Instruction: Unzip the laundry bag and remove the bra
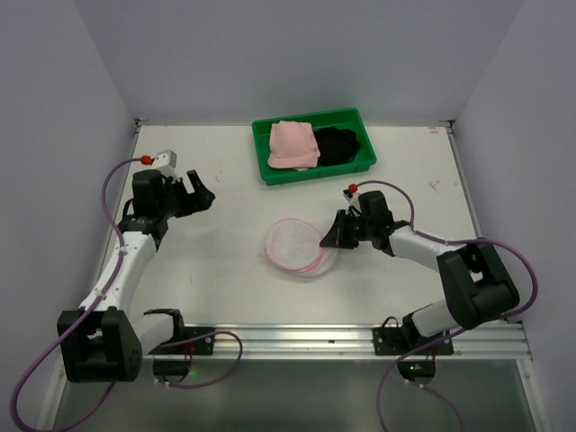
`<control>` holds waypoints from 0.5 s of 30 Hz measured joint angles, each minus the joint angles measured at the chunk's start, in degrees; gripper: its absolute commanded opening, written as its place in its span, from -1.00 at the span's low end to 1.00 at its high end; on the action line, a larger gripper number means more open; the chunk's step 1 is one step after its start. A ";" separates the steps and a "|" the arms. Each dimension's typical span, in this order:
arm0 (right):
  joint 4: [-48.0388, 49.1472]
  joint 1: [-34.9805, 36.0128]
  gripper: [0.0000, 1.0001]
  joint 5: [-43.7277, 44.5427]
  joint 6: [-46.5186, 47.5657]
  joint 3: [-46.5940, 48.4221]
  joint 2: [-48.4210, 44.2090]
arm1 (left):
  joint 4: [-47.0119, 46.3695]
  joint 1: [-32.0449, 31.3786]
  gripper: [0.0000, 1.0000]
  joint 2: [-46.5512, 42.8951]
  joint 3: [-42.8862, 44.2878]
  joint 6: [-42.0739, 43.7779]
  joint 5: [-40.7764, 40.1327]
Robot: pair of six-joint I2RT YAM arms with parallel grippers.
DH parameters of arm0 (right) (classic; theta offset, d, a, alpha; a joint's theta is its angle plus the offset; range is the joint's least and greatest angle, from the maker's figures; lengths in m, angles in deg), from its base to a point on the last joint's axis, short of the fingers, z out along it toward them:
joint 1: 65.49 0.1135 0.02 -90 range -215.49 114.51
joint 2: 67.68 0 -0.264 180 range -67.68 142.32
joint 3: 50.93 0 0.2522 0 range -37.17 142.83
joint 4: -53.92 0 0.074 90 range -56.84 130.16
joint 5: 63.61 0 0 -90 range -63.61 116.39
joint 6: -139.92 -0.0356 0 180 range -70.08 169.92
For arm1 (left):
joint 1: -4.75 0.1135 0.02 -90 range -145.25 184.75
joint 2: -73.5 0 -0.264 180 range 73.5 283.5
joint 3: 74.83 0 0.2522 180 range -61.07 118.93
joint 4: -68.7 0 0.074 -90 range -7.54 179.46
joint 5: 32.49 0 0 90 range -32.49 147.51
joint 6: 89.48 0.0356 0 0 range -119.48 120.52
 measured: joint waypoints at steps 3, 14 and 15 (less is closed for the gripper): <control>0.04 0.00 -0.77 -0.04 -0.59 0.00 -0.24 | 0.00 0.00 0.80 -0.02 0.00 0.02 0.02; -4.31 0.00 0.17 -0.24 -0.74 3.61 -7.02 | 0.02 0.00 0.81 -0.52 0.00 0.17 -0.35; -5.11 0.00 0.21 0.04 -0.74 4.07 -7.91 | 0.02 0.00 0.81 -0.59 0.00 0.17 -0.44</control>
